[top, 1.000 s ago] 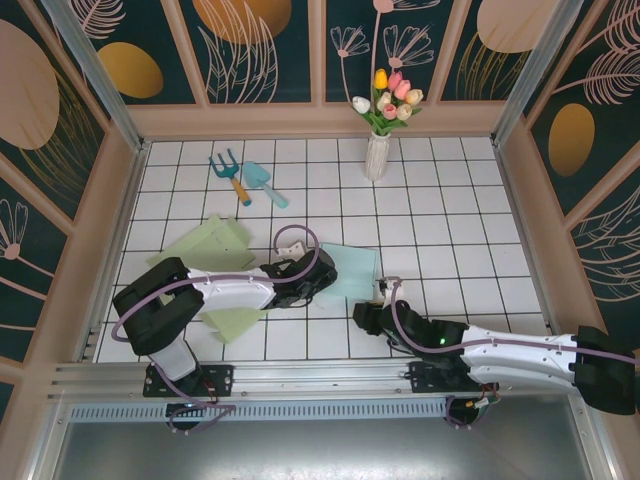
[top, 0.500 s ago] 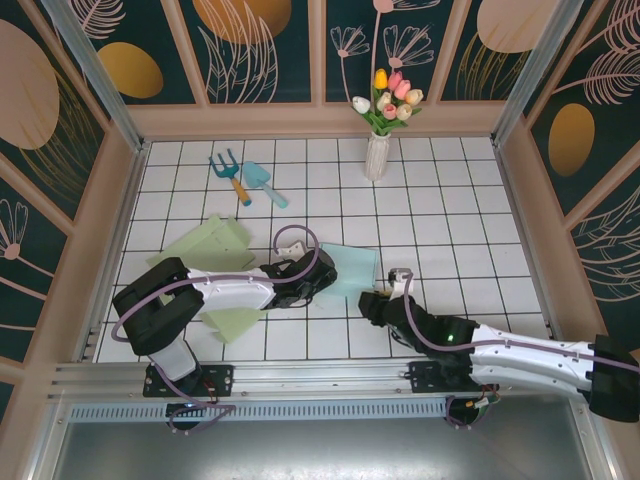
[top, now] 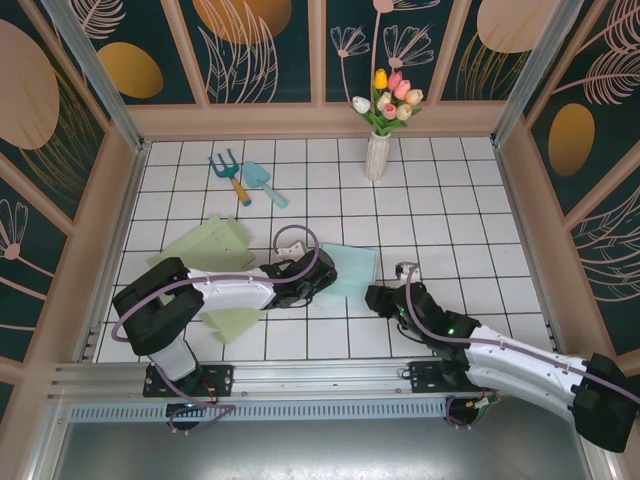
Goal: Fold the paper box
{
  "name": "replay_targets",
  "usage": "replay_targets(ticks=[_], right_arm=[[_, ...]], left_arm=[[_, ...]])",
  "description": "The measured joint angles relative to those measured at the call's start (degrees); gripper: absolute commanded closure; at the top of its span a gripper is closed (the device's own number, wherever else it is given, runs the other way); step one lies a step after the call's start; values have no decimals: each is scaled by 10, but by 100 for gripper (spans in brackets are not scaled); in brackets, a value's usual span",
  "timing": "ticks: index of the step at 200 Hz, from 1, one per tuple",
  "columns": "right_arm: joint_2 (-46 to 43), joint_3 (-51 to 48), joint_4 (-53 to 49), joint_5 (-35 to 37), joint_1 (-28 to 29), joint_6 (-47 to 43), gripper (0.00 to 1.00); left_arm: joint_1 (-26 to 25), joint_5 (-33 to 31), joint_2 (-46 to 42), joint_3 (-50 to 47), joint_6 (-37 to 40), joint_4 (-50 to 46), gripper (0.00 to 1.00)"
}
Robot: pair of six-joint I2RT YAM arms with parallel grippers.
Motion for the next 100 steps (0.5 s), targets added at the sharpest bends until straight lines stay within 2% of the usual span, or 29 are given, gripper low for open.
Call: replay_targets(ticks=[100], right_arm=[[65, -13, 69, -47, -1, 0, 59]], left_arm=[[0, 0, 0, 0, 0, 0, 45]])
